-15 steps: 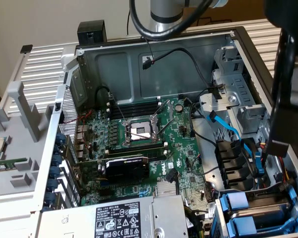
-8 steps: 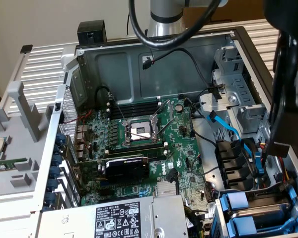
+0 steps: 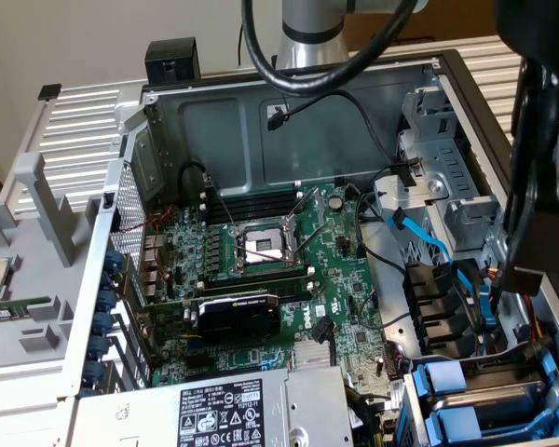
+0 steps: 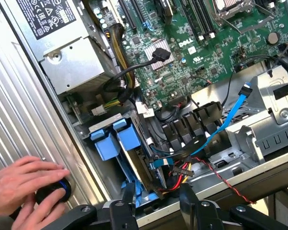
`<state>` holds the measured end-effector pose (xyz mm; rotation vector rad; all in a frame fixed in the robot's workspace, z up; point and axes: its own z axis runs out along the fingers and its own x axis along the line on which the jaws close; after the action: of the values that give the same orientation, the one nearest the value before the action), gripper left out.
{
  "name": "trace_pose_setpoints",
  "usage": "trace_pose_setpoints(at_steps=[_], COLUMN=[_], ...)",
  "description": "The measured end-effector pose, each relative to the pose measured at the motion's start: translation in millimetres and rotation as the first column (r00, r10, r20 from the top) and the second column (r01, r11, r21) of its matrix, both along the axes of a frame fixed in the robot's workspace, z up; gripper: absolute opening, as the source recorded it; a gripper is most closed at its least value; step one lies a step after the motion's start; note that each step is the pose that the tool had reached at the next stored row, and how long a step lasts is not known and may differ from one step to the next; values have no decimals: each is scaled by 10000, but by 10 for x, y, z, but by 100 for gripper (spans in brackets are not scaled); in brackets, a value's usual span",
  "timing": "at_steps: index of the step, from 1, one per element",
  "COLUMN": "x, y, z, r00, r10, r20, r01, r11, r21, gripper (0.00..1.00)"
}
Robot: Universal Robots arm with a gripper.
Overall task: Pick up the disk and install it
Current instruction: 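Insert the first disk wire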
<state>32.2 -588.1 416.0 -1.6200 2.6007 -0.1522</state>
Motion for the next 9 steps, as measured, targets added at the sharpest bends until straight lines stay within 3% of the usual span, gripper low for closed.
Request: trace_pose_setpoints(at_steps=[6, 9], x=[0, 0], y=[-3, -28], z=[-2, -3], r00=[10000, 10000], r10=[0, 1], r20=[0, 0], r01=[0, -1], r11=[10000, 10000], r21=[0, 2], gripper=[49, 49])
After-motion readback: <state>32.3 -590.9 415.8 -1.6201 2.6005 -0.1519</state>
